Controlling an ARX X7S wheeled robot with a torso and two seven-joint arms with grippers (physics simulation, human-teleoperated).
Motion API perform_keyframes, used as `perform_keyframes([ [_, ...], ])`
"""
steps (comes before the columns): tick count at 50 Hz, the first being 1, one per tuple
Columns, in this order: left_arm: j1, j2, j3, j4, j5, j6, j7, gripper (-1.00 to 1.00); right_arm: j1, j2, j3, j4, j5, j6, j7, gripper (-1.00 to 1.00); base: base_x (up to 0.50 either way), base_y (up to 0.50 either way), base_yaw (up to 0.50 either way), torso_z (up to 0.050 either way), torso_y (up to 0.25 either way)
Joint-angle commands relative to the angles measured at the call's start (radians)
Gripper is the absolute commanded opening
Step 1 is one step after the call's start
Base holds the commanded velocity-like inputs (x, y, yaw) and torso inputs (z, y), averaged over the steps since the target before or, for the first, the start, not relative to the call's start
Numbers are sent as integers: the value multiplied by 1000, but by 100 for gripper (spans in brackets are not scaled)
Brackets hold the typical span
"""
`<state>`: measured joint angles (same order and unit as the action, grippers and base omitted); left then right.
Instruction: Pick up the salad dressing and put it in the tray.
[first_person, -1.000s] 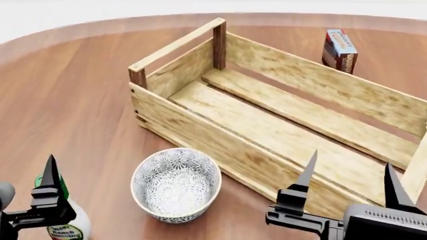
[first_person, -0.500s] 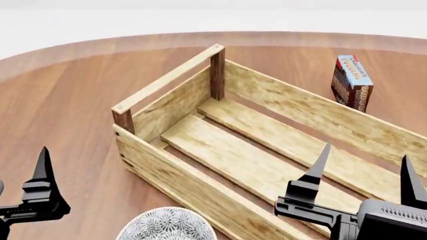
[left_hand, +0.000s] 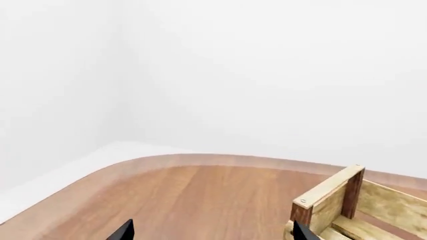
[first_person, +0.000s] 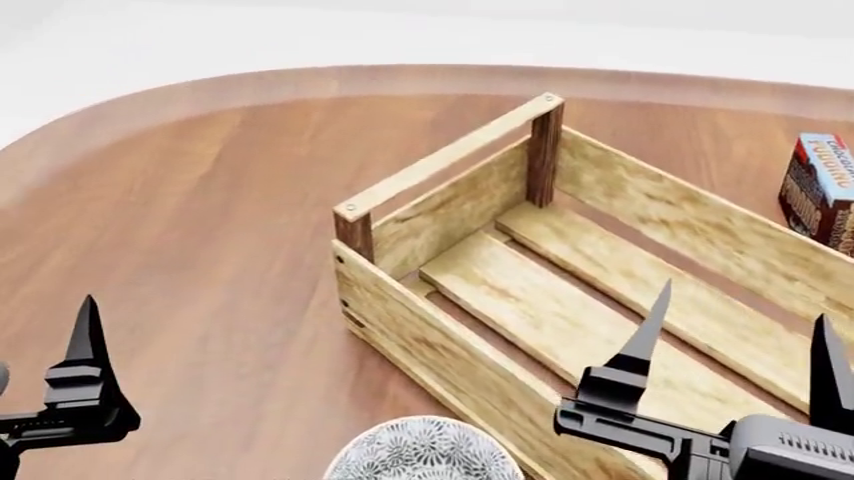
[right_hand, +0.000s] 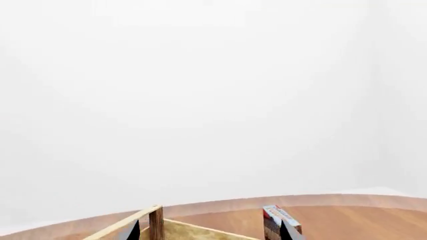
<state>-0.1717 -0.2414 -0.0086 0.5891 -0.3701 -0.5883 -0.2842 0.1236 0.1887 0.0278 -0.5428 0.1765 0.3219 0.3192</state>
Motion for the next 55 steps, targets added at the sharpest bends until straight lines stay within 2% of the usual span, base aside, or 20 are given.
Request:
perform_keyframes([
  [1,2,-4,4,0,-2,4,-6,100,-7,9,-5,4,8,-19,-1,100,0,0,500,0,0],
  [55,-1,-23,19,-3,-20,13,-29,100,-12,44,-32,1,27,-35,19,100,0,0,500,0,0],
])
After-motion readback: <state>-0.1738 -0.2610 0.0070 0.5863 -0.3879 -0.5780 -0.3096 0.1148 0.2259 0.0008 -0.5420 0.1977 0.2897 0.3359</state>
